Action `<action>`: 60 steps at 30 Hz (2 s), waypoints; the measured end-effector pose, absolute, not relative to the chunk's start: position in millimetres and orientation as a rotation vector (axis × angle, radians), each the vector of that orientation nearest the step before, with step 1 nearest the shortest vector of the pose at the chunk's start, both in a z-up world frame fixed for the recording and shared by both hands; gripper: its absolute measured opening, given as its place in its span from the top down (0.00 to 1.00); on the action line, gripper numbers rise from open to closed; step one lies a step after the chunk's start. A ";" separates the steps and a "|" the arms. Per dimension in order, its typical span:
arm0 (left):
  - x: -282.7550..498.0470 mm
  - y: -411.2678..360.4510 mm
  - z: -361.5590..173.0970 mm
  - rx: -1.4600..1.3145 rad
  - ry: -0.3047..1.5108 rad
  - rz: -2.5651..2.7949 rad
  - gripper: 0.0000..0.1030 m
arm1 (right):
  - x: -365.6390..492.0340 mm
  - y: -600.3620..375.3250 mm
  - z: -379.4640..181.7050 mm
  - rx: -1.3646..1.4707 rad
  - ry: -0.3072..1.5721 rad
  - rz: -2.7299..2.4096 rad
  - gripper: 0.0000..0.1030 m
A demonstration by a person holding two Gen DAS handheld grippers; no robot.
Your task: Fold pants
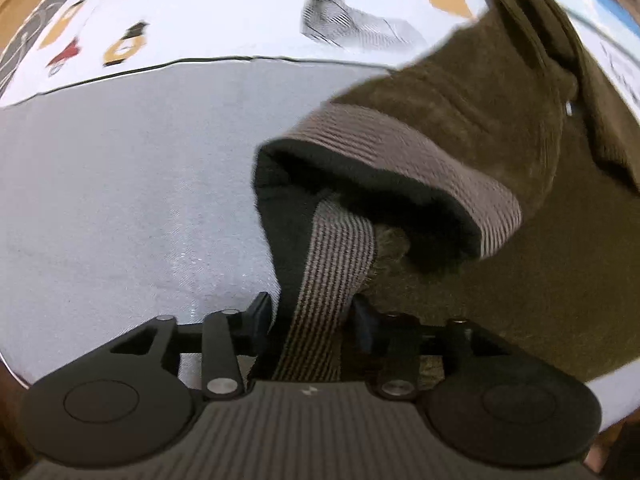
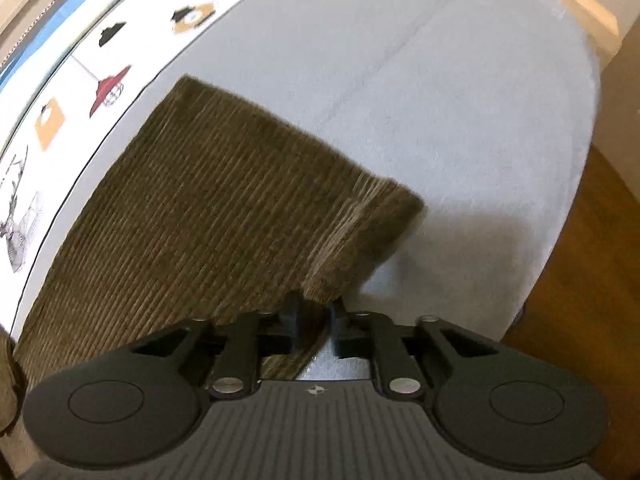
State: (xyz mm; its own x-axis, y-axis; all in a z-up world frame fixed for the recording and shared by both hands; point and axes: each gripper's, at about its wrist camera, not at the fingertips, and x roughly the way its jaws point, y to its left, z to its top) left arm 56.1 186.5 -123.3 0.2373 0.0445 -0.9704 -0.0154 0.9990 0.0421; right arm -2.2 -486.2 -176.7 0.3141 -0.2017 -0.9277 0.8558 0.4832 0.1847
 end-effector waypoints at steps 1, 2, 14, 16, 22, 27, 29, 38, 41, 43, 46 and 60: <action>55.7 188.6 -118.0 0.017 1.308 0.058 0.47 | -2.1 -493.2 -173.6 0.753 0.992 -0.825 0.73; 55.5 189.6 -112.1 0.016 1.283 0.070 0.46 | -4.4 -499.4 -169.2 0.721 0.959 -0.852 0.72; 61.5 125.4 -60.4 0.108 0.966 -0.072 0.46 | 61.3 -447.8 -99.3 0.408 0.589 -0.589 0.69; 63.9 101.7 -64.0 0.166 0.967 -0.149 0.41 | 85.2 -419.3 -89.3 0.321 0.577 -0.476 0.69; 65.2 39.3 -98.1 0.405 1.048 -0.283 0.29 | 142.6 -296.8 -74.4 0.049 0.612 -0.123 0.68; 68.6 26.1 -125.1 0.519 1.118 -0.282 0.30 | 192.6 -190.8 -90.3 -0.163 0.672 0.164 0.55; 70.8 29.8 -133.3 0.555 1.140 -0.253 0.48 | 203.8 -147.7 -97.9 -0.240 0.697 0.252 0.51; 114.4 83.6 -107.6 0.411 1.026 0.159 0.83 | 217.3 6.4 -143.7 -0.469 0.771 0.496 0.36; 129.9 102.2 -95.5 0.364 0.915 0.334 0.83 | 213.2 36.9 -162.4 -0.565 0.798 0.490 0.37; 141.5 114.0 -93.8 0.322 0.882 0.426 0.83 | 207.6 50.9 -170.1 -0.643 0.784 0.438 0.42; 159.0 127.0 -101.0 0.262 0.871 0.479 0.84 | 208.2 42.4 -161.4 -0.522 0.807 0.429 0.74; 190.3 147.7 -121.3 0.233 0.833 0.515 0.84 | 24.6 -102.8 -16.9 0.153 0.444 -0.144 0.90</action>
